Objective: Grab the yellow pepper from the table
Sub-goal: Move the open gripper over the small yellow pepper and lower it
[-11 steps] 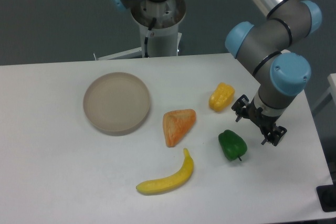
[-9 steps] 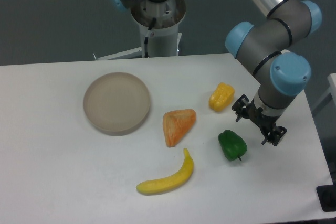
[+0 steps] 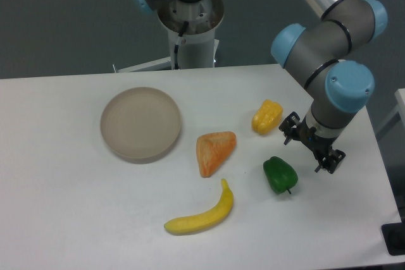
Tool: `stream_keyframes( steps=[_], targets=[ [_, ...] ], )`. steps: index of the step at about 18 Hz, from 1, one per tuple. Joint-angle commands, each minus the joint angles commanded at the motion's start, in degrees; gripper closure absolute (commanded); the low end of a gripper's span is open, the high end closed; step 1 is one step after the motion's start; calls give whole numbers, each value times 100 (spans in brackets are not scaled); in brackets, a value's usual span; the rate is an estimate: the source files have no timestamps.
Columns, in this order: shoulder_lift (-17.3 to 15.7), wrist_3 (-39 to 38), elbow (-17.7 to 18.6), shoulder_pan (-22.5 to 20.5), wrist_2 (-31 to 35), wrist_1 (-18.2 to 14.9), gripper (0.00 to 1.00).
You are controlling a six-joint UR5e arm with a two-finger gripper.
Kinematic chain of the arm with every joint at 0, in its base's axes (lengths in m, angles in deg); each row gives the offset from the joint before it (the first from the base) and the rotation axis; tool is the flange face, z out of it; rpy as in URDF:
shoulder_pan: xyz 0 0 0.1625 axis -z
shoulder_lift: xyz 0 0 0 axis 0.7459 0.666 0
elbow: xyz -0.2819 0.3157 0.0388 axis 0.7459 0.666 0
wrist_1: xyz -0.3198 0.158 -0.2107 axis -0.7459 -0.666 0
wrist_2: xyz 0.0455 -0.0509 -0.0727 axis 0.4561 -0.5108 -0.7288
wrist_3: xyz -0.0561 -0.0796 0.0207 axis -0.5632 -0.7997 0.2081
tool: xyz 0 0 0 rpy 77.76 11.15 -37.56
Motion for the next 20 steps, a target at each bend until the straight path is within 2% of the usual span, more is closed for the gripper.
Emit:
stream_keyframes(
  steps=[6, 8, 12, 16, 20],
  targets=[
    [-466, 379, 747, -80, 9, 52, 0],
    [-581, 300, 1142, -71, 149, 123, 0],
    [-704, 238, 1564, -97, 527, 62, 0],
    [-888, 20, 2109, -238, 519, 62, 0],
    [-871, -411, 2251, -212, 501, 123, 0]
  ],
)
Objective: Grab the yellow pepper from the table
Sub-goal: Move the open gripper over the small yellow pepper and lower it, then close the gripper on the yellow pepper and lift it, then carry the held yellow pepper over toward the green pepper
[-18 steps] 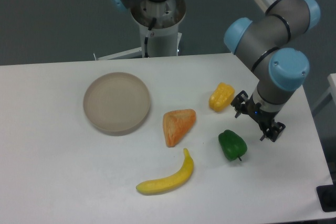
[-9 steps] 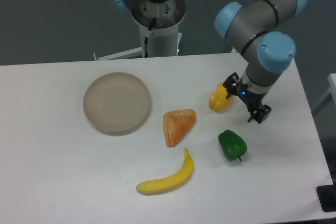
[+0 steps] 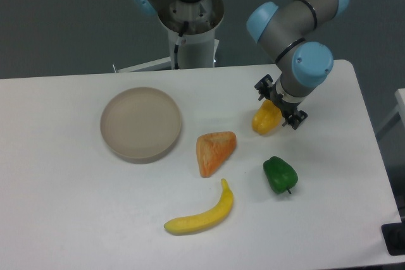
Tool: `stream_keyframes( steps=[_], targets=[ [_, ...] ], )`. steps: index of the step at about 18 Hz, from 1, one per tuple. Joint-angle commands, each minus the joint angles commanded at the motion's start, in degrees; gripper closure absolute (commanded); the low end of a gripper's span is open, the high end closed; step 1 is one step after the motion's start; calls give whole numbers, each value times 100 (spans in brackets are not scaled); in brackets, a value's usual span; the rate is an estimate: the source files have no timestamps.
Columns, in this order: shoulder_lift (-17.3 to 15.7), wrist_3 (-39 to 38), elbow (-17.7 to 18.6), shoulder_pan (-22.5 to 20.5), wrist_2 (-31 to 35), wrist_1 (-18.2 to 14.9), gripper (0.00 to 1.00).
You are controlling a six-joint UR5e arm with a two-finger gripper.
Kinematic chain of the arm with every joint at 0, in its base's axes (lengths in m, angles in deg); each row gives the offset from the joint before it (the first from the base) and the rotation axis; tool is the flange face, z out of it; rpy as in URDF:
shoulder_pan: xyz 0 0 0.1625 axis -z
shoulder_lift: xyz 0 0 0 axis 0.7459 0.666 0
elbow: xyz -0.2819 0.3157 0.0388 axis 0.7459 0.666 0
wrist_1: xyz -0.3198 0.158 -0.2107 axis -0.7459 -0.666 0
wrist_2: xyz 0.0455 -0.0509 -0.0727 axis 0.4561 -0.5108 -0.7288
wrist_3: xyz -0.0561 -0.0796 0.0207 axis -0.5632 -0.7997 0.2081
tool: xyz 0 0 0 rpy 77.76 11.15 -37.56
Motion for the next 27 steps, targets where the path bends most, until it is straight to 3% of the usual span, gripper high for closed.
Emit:
stream_keyframes(
  steps=[4, 5, 8, 11, 12, 14, 16, 17, 24, 27],
  targets=[
    [44, -369, 79, 26, -9, 35, 0],
    [44, -475, 166, 26, -9, 192, 0],
    [53, -817, 780, 44, 9, 1429, 0],
    [44, -801, 862, 44, 0, 1564, 0],
    [53, -801, 844, 53, 0, 1565, 7],
    [53, -801, 783, 44, 0, 1565, 67],
    [44, -775, 721, 44, 17, 1573, 91],
    [35, -757, 634, 44, 35, 1565, 97],
    [35, -810, -157, 35, 44, 1450, 97],
    [53, -818, -578, 44, -17, 1039, 97]
  ],
)
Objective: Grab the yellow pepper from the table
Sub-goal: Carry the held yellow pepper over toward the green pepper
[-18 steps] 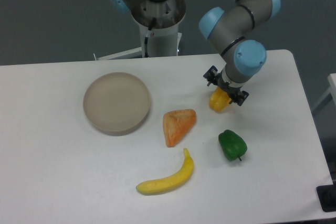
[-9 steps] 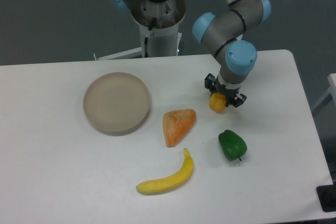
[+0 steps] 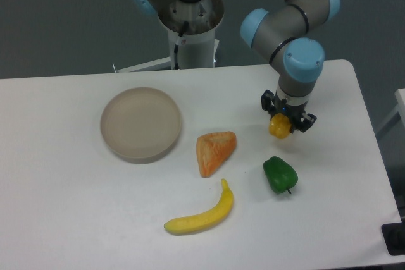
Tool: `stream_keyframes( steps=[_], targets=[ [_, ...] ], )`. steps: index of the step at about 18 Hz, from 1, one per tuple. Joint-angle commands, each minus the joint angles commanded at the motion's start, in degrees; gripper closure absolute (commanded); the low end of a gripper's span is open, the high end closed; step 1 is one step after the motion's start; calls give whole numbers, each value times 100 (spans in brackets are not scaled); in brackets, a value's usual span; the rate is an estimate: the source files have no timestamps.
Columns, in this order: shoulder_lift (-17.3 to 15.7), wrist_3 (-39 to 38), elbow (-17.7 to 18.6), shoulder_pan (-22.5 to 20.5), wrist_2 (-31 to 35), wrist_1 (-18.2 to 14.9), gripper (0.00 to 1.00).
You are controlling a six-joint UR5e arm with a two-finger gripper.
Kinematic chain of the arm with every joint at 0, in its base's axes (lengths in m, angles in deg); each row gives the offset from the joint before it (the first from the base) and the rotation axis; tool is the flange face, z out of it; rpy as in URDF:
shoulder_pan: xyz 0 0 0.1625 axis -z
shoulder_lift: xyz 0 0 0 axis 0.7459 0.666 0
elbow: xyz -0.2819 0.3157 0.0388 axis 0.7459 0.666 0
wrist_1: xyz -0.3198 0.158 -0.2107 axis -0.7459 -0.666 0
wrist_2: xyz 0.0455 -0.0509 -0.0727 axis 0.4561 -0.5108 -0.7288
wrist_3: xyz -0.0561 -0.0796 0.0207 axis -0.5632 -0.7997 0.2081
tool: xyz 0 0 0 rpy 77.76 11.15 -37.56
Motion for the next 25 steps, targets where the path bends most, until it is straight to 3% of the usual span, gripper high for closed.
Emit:
stream_keyframes(
  steps=[2, 7, 17, 25],
  targets=[
    [105, -9, -387, 96, -44, -291, 97],
    [536, -123, -818, 395, -27, -309, 97],
    [606, -26, -1275, 439, -360, -301, 99],
    [694, 395, -1364, 440, -440, -248, 98]
  ],
)
